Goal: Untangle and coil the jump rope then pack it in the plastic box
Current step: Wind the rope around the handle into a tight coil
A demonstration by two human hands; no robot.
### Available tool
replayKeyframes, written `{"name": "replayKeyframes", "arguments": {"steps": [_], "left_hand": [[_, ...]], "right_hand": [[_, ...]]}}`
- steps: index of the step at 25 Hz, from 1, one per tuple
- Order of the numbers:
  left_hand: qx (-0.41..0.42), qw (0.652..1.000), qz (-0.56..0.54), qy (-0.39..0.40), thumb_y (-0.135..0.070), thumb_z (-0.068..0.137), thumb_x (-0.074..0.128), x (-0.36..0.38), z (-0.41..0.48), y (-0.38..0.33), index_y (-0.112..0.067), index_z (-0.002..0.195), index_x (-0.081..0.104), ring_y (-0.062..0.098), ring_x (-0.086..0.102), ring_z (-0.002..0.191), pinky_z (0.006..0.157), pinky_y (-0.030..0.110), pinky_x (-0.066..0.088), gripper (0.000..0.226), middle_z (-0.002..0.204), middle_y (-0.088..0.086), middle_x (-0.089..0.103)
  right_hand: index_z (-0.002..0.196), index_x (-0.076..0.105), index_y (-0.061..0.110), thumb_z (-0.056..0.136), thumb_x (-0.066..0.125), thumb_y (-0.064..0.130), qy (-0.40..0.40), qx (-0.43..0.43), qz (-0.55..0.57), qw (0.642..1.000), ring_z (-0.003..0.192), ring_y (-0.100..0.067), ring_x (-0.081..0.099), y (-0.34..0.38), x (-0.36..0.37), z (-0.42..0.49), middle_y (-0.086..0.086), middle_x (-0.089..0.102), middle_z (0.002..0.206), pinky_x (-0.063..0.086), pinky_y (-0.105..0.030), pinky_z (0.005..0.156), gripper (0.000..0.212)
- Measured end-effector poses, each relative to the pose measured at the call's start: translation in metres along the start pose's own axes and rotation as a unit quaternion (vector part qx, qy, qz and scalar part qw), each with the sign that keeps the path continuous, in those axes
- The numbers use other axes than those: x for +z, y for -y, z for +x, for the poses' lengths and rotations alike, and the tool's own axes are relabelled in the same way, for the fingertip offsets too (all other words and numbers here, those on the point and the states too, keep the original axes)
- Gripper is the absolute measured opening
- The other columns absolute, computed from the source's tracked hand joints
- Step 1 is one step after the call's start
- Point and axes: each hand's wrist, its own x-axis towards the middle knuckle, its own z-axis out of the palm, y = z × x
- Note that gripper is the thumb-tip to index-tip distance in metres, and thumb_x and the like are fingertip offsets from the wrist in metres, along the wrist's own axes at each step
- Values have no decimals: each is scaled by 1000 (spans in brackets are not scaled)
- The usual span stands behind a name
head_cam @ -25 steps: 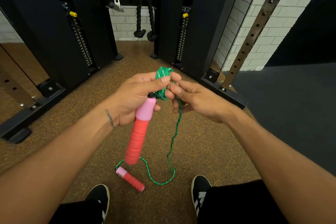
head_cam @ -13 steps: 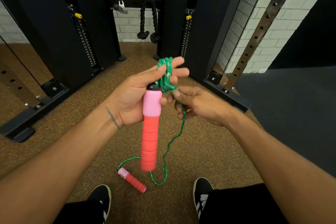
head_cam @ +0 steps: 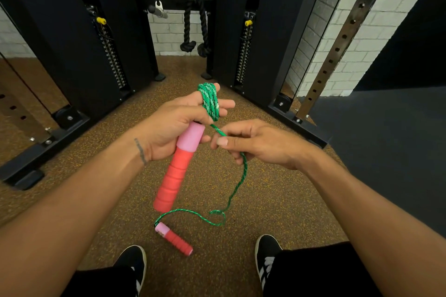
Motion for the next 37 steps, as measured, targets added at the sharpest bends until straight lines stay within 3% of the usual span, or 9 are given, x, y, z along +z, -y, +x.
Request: {"name": "replayKeyframes", "arguments": {"steps": [4, 8, 12, 15, 22, 25, 30, 33, 37], "left_hand": [[-22, 996, 80, 28, 11, 86, 52, 0, 2, 4, -30, 143, 46, 7, 63, 87, 54, 19, 53, 70, 125, -6, 70], [-23, 989, 136, 57, 1, 87, 65, 0, 1, 6, -32, 142, 48, 2, 54, 69, 54, 19, 50, 66, 97, -18, 72], [-15, 979, 197, 54, -26, 85, 68, 3, 1, 6, -27, 123, 63, -3, 63, 80, 56, 19, 50, 38, 98, -13, 74], [-15, 982, 184, 42, -22, 91, 64, 6, 1, 5, -17, 116, 65, 3, 65, 86, 54, 19, 51, 26, 106, -1, 76], [-6, 975, 214, 60, -26, 95, 59, 9, -5, 0, -6, 105, 69, 7, 64, 83, 53, 23, 49, 25, 100, 4, 77], [-2, 980, 192, 54, -16, 96, 57, 12, -6, 0, -9, 96, 71, 5, 64, 74, 52, 25, 47, 16, 90, 3, 77], [-12, 994, 86, 70, -13, 91, 56, 14, -8, -1, -20, 99, 77, 6, 63, 68, 44, 21, 48, 23, 85, 7, 75], [-22, 996, 46, 79, -16, 86, 56, 16, -7, 0, -18, 111, 74, 5, 62, 65, 41, 19, 48, 31, 82, 7, 74], [-27, 996, 3, 81, -16, 85, 55, 17, -7, 2, -17, 108, 76, 5, 61, 62, 40, 20, 47, 31, 78, 6, 72]], "right_hand": [[86, 75, 13, 97, 63, 20, -46, -32, 16, 998, 60, -16, 48, 1, -8, -4, 16, 57, 58, 48, -33, 68, 18], [75, 71, 17, 94, 63, 18, -92, -85, 27, 992, 53, -5, 42, 3, -11, -6, 11, 58, 61, 38, -27, 57, 20], [82, 65, 9, 98, 58, 8, -148, -116, 57, 980, 52, 1, 43, 6, -15, -6, 15, 63, 62, 39, -26, 57, 17], [86, 64, 15, 100, 56, 16, -176, -121, 47, 976, 54, 0, 42, 4, -16, -3, 21, 58, 59, 39, -23, 57, 17], [89, 64, 23, 97, 62, 25, -203, -147, 54, 967, 65, -15, 49, -4, -17, 3, 6, 59, 75, 43, -26, 55, 8], [89, 60, 20, 95, 63, 23, -212, -145, 62, 964, 71, -21, 55, -4, -18, 5, 4, 64, 77, 42, -27, 56, 8], [93, 64, 17, 102, 53, 22, -194, -135, 102, 966, 65, -9, 50, -6, -20, 6, 2, 63, 79, 44, -25, 61, 16], [89, 68, 21, 103, 50, 26, -198, -134, 113, 964, 70, -13, 46, -10, -22, 8, -4, 58, 84, 42, -26, 64, 23], [86, 66, 22, 104, 46, 31, -212, -124, 103, 964, 74, -23, 38, -10, -18, 14, -14, 52, 85, 36, -28, 63, 29]]}}
